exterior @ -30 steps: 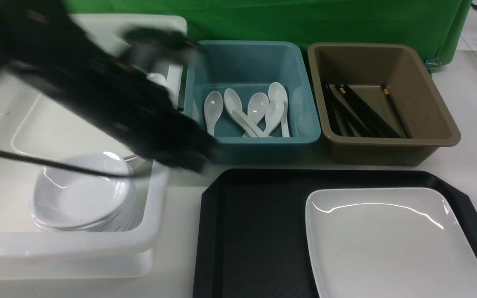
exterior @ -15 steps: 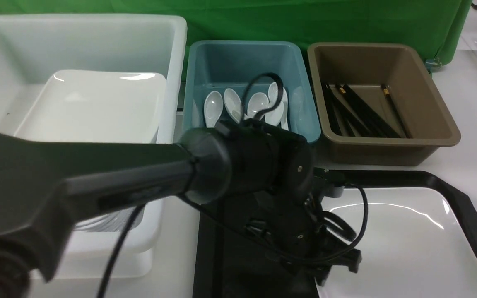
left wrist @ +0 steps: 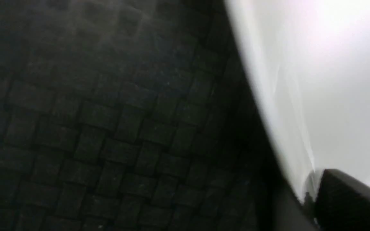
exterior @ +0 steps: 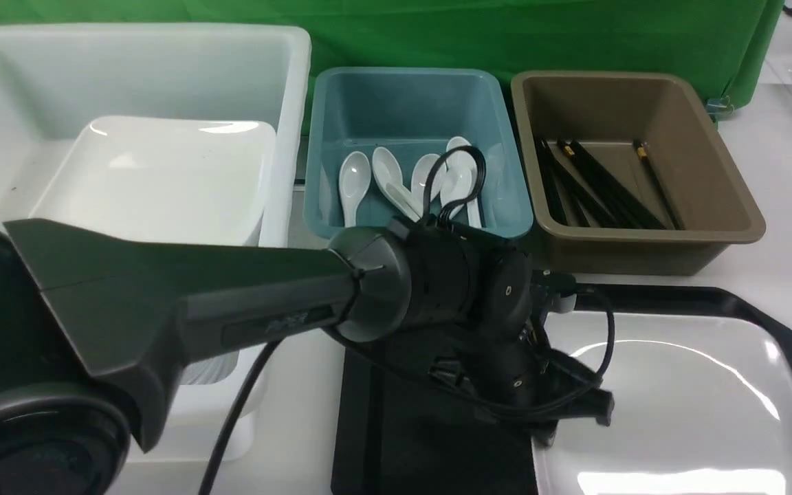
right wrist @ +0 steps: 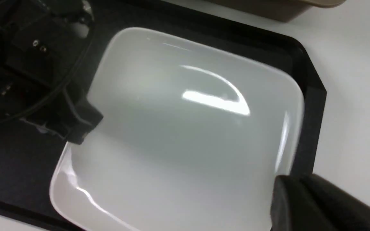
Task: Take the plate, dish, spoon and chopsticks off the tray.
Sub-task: Use the left arm to move the plate from right to left, then use the right arm to put the plate into the large storage box on the left
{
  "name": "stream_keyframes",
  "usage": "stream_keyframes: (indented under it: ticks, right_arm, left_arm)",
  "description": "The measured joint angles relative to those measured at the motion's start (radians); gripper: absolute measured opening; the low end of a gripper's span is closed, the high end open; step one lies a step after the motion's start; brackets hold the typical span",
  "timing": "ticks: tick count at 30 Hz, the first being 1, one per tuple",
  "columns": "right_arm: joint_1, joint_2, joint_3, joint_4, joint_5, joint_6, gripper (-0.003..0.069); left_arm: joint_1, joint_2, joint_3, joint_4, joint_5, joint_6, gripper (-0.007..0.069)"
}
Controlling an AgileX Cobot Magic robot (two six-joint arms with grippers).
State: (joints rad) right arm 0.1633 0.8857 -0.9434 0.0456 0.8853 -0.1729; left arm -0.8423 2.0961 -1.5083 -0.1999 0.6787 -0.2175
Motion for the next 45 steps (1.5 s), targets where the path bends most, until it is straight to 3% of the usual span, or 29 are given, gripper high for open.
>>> stream_keyframes:
  ticks: [3,17,24,28,31,34,38,39,41,43,44,45]
  right_arm:
    - [0.0,0.0,0.0,-0.003,0.0,0.0,0.0069]
    - [0.0,0.0,0.0,-0.032,0.018,0.015,0.0069]
    - [0.0,0.058,0.0,-0.215,0.107,0.208,0.0069]
    - [-0.001,0.154,0.0,-0.244,0.117,0.243,0.0069]
    - [-0.025,0.302,-0.01,-0.175,0.104,0.236,0.0067]
    - [-0.095,0.402,-0.035,-0.01,0.09,0.124,0.0047]
    - [-0.17,0.5,-0.072,0.19,0.088,-0.036,0.0045]
    - [-0.185,0.528,-0.084,0.237,0.087,-0.065,0.0053]
    - [-0.202,0.619,-0.127,0.328,0.074,-0.151,0.0146]
    - [-0.2,0.69,-0.157,0.351,0.053,-0.181,0.0286]
    - [-0.198,0.711,-0.164,0.355,0.049,-0.184,0.0314]
    - [-0.193,0.746,-0.178,0.361,0.037,-0.19,0.0391]
  left_arm:
    - [0.022,0.0,-0.001,-0.001,0.025,-0.018,0.0062]
    - [0.215,-0.077,0.016,0.049,0.267,-0.024,0.0043]
    - [0.225,-0.086,0.046,0.049,0.326,-0.06,0.0043]
    - [0.225,-0.086,0.047,0.049,0.351,-0.064,0.0048]
    - [0.224,-0.086,0.047,0.051,0.383,-0.063,0.0122]
    - [0.224,-0.086,0.047,0.051,0.394,-0.051,0.025]
    - [0.224,-0.086,0.03,0.049,0.416,-0.026,0.0352]
    - [0.223,-0.086,0.02,0.049,0.432,-0.018,0.0384]
    - [0.223,-0.096,-0.016,0.06,0.494,0.033,0.0412]
    - [0.223,-0.121,-0.033,0.074,0.517,0.057,0.037]
    - [0.223,-0.134,-0.035,0.075,0.519,0.059,0.0346]
    - [0.223,-0.162,-0.04,0.08,0.523,0.063,0.0286]
